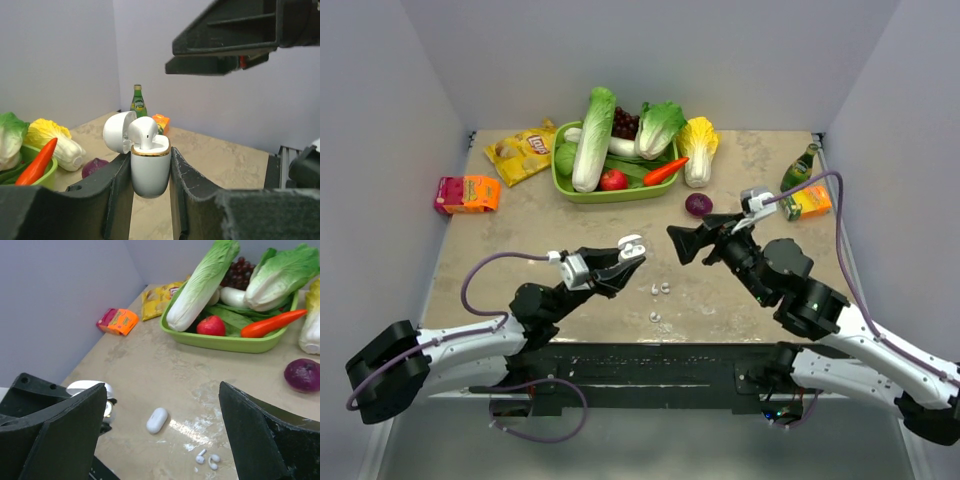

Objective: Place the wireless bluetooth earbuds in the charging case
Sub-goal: Place the earbud in the charging case.

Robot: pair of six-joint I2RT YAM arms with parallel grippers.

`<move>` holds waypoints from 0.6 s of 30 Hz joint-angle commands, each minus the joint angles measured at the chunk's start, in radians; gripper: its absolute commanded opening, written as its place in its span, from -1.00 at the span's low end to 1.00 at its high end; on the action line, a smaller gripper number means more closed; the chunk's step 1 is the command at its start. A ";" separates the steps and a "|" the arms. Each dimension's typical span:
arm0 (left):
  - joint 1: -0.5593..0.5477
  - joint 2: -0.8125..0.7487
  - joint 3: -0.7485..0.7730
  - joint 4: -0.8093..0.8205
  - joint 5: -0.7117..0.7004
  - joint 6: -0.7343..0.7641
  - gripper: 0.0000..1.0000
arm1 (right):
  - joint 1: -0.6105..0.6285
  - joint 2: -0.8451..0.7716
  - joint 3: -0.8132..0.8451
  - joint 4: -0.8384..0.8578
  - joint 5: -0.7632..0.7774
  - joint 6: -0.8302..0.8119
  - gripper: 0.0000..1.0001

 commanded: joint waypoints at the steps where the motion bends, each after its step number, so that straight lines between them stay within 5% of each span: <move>1: 0.002 0.049 -0.023 0.519 0.151 0.080 -1.00 | -0.002 0.029 0.069 0.041 -0.183 -0.046 0.91; 7: 0.009 0.099 -0.015 0.602 0.191 0.091 -1.00 | 0.000 0.077 0.126 -0.042 -0.329 -0.096 0.84; 18: 0.012 0.094 0.026 0.539 0.251 0.076 -1.00 | 0.002 0.115 0.128 -0.134 -0.353 -0.142 0.82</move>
